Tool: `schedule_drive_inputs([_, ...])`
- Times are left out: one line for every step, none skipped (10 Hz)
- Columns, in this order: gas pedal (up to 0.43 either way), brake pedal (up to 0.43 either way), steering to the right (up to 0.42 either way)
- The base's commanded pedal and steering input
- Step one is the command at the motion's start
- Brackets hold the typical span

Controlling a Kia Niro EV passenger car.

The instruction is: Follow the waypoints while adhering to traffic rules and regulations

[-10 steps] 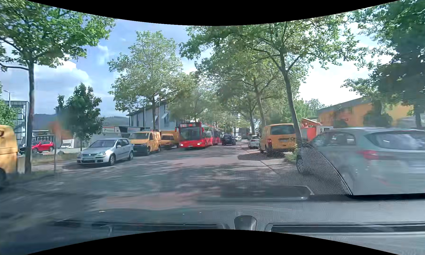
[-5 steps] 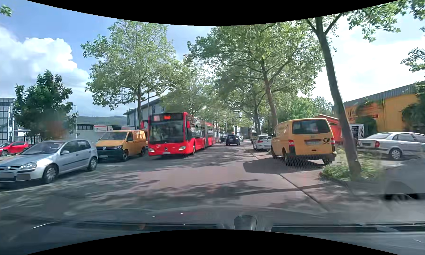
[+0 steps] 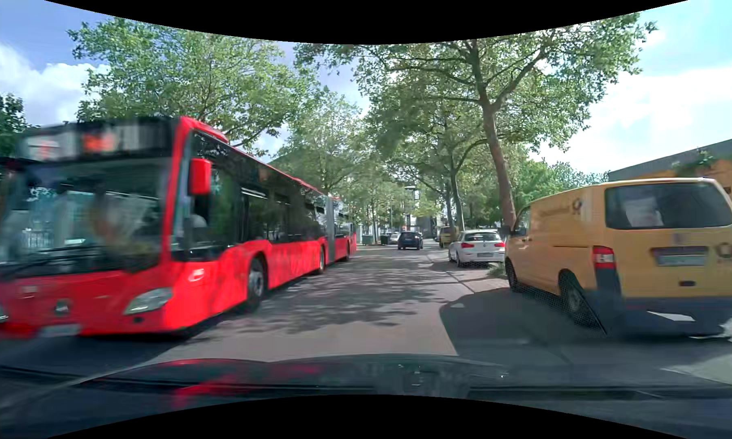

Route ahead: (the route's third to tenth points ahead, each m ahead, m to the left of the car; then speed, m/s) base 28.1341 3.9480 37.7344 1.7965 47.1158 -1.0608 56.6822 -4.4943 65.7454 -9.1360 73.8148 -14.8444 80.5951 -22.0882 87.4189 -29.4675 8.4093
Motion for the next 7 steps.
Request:
schedule_drive_inputs([0.098, 0.000, -0.005])
schedule_drive_inputs([0.110, 0.000, -0.005])
schedule_drive_inputs([0.118, 0.000, -0.004])
schedule_drive_inputs([0.118, 0.000, -0.003])
schedule_drive_inputs([0.118, 0.000, -0.003])
schedule_drive_inputs([0.118, 0.000, -0.002])
schedule_drive_inputs([0.118, 0.000, 0.000])
